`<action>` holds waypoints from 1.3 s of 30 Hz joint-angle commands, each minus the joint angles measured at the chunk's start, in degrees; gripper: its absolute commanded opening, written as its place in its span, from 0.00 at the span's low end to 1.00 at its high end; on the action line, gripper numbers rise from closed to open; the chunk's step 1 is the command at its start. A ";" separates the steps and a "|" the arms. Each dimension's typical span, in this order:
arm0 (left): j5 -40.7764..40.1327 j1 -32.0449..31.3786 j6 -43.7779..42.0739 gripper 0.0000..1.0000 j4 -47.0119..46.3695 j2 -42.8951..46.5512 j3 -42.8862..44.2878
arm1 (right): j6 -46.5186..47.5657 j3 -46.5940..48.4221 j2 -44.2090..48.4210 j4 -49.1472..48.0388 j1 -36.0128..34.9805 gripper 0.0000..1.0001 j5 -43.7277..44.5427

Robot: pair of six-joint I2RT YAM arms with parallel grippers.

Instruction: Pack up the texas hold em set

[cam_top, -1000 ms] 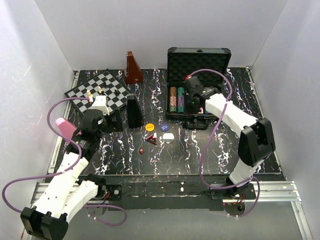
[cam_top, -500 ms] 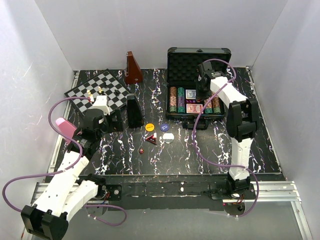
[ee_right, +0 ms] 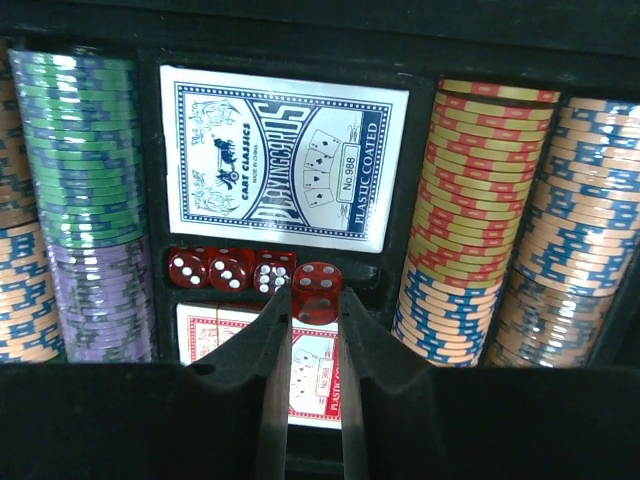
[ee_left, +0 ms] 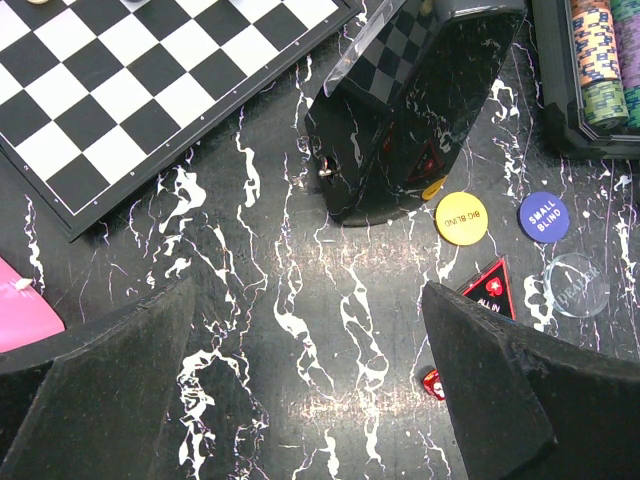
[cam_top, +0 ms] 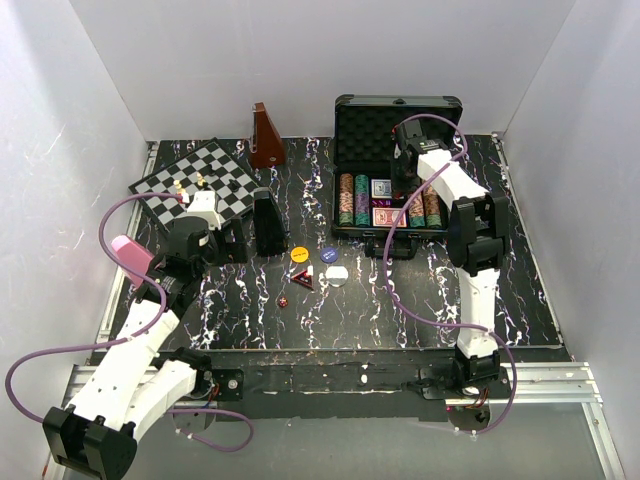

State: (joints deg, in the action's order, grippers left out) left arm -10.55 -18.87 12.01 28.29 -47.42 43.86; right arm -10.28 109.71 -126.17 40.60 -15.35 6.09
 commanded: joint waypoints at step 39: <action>0.09 -0.02 -0.58 0.98 0.01 0.05 1.67 | 0.97 1.73 -3.65 0.97 0.41 0.06 -4.24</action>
State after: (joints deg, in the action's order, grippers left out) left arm -10.50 -18.87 11.99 28.29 -47.48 43.86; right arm -9.45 110.04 -129.40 41.95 -15.33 3.25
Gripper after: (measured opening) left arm 0.981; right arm 0.268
